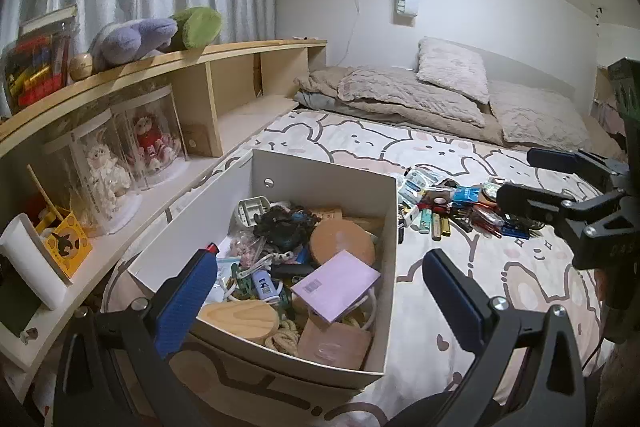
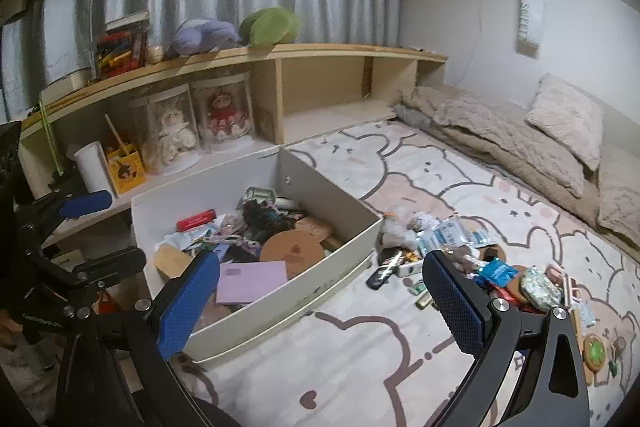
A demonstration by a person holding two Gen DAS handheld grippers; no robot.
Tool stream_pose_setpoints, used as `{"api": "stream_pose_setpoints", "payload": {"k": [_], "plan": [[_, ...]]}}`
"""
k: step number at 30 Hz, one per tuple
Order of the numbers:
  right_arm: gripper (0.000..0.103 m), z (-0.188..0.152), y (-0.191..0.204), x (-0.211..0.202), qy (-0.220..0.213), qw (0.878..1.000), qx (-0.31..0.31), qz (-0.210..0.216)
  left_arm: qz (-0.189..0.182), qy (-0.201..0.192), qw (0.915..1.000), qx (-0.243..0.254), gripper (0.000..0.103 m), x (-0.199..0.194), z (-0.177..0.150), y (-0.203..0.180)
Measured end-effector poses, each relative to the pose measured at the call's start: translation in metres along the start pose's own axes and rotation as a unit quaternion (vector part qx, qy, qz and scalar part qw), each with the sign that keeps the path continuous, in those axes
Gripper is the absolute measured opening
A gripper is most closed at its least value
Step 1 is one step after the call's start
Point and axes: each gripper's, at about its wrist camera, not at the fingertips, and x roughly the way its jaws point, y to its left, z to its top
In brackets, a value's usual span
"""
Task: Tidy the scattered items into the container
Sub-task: 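Withdraw both tools from the box toward the scattered items on the bed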
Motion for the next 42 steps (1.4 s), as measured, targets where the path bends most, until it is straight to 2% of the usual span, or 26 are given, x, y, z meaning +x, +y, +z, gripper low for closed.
{"api": "stream_pose_setpoints", "payload": {"k": [11,18,35,42], "plan": [[0.101,-0.010,-0.013,-0.016,-0.008,1.000,0.008,-0.010,-0.007,-0.014,0.9998,-0.009,0.103,-0.008,0.007,-0.012],[0.101,-0.015,-0.031,-0.027,-0.012,0.999,0.021,-0.024,-0.024,-0.021,0.9995,0.005,0.103,-0.005,0.013,-0.033],[0.101,-0.042,-0.098,-0.067,-0.009,0.992,0.077,-0.100,-0.092,-0.032,0.9948,0.031,0.103,0.013,0.033,-0.101],[0.101,-0.053,-0.126,-0.088,-0.012,0.985,0.098,-0.138,-0.099,-0.041,0.9931,0.047,0.103,0.022,0.041,-0.127]]}}
